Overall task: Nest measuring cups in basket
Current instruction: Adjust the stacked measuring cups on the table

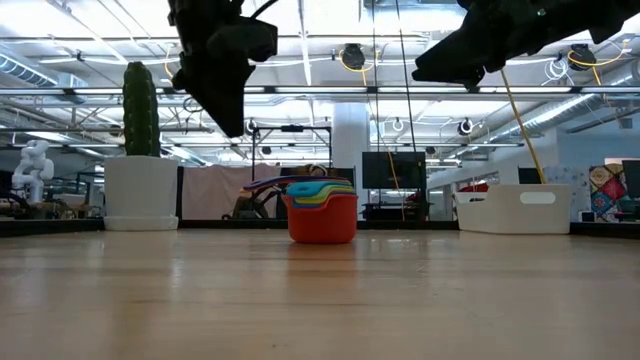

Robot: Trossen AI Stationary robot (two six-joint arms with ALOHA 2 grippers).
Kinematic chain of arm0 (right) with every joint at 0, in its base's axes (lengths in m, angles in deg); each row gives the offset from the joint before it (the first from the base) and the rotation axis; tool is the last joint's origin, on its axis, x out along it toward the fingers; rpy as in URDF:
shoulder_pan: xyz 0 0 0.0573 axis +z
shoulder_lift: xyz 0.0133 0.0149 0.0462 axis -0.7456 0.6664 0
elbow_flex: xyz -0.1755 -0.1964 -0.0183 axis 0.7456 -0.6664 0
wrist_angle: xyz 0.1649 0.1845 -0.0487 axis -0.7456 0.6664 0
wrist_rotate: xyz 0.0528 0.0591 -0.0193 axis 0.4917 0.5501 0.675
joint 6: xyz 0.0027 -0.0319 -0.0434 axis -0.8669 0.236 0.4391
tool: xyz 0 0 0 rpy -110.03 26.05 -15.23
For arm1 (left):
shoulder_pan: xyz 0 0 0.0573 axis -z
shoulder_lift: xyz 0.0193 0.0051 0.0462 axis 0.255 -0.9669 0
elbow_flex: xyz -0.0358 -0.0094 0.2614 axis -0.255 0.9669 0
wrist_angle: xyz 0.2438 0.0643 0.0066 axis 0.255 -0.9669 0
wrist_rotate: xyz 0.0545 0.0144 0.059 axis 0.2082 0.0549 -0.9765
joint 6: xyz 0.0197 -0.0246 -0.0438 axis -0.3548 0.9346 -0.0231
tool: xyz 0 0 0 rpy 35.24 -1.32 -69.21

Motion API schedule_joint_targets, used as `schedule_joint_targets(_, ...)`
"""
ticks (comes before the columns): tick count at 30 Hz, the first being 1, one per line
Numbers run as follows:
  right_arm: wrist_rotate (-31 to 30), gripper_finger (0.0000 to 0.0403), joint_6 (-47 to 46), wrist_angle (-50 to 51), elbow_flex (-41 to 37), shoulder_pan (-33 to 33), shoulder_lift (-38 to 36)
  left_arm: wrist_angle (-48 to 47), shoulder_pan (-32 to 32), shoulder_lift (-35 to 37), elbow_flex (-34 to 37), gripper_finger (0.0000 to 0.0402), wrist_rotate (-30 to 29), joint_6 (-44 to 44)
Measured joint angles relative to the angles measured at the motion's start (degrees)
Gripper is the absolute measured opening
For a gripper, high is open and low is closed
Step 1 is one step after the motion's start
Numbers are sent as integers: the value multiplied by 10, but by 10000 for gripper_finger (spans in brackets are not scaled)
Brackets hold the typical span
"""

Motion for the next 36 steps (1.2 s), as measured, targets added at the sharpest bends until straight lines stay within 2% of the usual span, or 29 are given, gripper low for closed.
schedule_joint_targets(2,0,199,1,-1,0,0,0,0,-6,0,0,29,13,-7)
schedule_joint_targets(3,0,199,1,-2,0,0,0,0,-9,0,0,16,14,-11)
schedule_joint_targets(7,0,199,3,-3,0,0,0,0,-22,0,0,5,15,-23)
schedule_joint_targets(14,10,199,8,-1,0,0,0,30,-45,-16,0,3,37,-35)
schedule_joint_targets(19,10,199,12,1,0,0,0,86,-45,-26,0,3,73,-42)
schedule_joint_targets(23,10,199,12,1,0,0,0,123,-46,-25,0,17,109,-79)
schedule_joint_targets(28,10,199,11,1,0,0,0,108,-57,-35,0,30,92,-83)
schedule_joint_targets(36,10,199,6,4,0,0,0,123,-66,-69,0,23,91,-77)
